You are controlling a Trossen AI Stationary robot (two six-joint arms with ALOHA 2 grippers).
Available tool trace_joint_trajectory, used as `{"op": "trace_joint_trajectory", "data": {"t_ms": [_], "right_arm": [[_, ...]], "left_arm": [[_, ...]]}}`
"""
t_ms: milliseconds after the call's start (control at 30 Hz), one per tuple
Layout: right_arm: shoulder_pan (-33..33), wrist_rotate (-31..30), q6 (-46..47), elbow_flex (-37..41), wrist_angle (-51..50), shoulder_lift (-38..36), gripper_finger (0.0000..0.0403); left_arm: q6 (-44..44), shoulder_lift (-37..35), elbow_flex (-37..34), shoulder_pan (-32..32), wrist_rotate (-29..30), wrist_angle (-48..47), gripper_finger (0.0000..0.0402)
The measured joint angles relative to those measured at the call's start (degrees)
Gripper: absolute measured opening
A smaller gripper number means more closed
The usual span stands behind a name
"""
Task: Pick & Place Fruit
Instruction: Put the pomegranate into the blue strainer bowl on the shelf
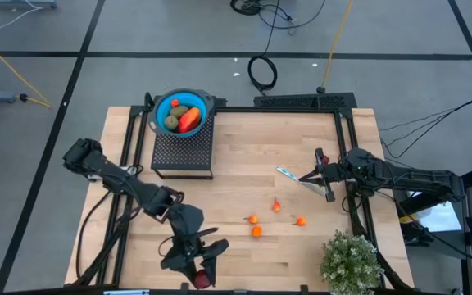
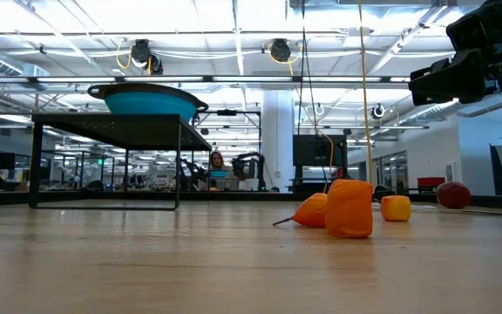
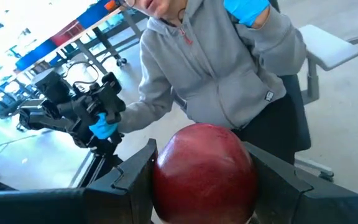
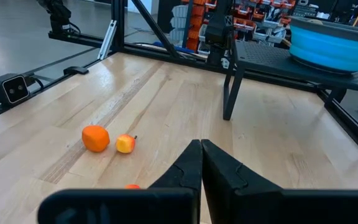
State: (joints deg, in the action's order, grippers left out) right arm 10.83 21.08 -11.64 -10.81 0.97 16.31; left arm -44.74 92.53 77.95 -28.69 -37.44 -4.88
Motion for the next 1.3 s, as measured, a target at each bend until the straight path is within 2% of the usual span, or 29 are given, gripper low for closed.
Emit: {"op": "trace_joint_trajectory", "data": {"t_ms": [133,233,433,533,700,767,1067,1167,1300], "right_arm": [[0.00,0.00,0.00,0.00,0.00,-0.01,0.0000],[0.00,0.00,0.02,0.00,0.00,-0.01,0.0000],[0.00,0.01,0.42,0.00,0.00,-0.01,0.0000],[0.00,0.00,0.42,0.00,0.00,-0.01,0.0000],[0.00,0.02,0.42,0.00,0.00,0.01,0.0000],[0.00,0.02,0.42,0.00,0.00,-0.01,0.0000],[0.00,0.01,0.44,0.00,0.01,-0.01,0.0000],[0.00,0.00,0.44,0.00,0.02,-0.01,0.0000],[0.01,0.00,0.44,0.00,0.02,0.00,0.0000]], "left_arm": [[1.30,0.00,0.00,-0.31,2.71,3.10,0.0207],[3.59,0.00,0.00,-0.31,7.00,5.80,0.0207],[7.62,0.00,0.00,-0.02,23.48,9.37,0.0207],[11.47,0.00,0.00,0.58,32.27,8.70,0.0207],[17.87,0.02,0.00,2.32,43.37,4.77,0.0207],[20.36,0.02,0.00,2.90,49.43,3.04,0.0207],[33.01,0.02,0.00,4.39,86.52,-7.50,0.0207],[34.34,0.02,0.00,4.28,95.68,-9.59,0.0207],[34.47,0.02,0.00,4.30,103.37,-10.48,0.0207]]}}
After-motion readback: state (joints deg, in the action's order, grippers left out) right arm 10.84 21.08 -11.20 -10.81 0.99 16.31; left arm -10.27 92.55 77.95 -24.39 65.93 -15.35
